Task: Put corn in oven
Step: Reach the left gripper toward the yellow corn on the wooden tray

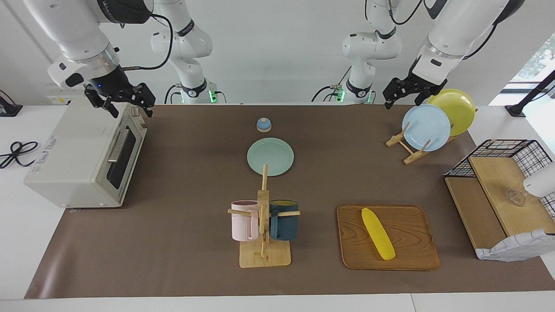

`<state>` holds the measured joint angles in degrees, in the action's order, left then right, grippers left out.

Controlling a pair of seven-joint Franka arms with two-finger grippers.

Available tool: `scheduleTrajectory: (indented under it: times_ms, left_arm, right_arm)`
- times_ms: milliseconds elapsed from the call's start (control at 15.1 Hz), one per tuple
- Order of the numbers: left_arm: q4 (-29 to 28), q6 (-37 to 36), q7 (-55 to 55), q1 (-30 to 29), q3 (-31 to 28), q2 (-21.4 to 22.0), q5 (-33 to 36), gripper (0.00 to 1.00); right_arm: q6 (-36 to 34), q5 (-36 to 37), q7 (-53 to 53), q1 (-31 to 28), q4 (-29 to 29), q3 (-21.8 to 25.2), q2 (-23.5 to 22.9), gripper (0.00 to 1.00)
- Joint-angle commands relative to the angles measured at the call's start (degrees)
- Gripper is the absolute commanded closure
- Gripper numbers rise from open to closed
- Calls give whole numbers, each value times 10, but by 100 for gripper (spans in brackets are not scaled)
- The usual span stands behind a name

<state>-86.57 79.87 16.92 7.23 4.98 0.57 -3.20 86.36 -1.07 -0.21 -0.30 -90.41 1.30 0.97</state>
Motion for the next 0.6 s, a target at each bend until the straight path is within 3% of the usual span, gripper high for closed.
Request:
scheduleTrajectory:
  times_ms: [0, 529]
  left_arm:
    - [5, 4, 1, 3, -3, -1, -6, 0]
    - [-4, 29, 4, 2, -4, 2, -26, 0]
  right_arm:
    - [10, -4, -13, -5, -3, -2, 1, 0]
    - [8, -5, -6, -17, -11, -1, 5, 0]
